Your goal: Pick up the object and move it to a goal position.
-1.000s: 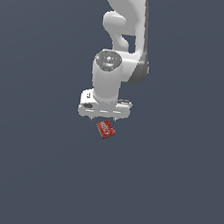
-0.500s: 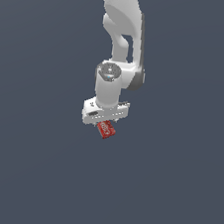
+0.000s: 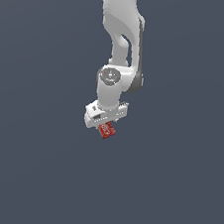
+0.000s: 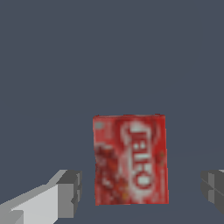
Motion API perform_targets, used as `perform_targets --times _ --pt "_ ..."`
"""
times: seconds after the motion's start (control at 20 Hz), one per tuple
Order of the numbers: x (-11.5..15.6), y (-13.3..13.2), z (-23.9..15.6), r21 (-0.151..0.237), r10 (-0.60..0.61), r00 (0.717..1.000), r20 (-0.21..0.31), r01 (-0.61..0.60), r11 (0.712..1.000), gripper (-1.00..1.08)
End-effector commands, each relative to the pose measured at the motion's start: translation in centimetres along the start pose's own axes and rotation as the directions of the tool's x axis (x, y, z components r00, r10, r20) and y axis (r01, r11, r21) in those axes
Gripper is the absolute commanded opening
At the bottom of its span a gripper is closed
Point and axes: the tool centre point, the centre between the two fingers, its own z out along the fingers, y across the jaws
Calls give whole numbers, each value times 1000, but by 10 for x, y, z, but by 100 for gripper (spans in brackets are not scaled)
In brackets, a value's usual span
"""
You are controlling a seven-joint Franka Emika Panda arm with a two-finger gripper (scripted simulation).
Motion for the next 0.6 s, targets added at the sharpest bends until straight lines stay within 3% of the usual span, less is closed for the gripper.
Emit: perform_targets --times 0.0,0.55 --pt "-1 -1 3 0 -19 1000 -3 19 1000 100" --pt "-1 -2 20 0 -23 1000 -3 23 1000 100"
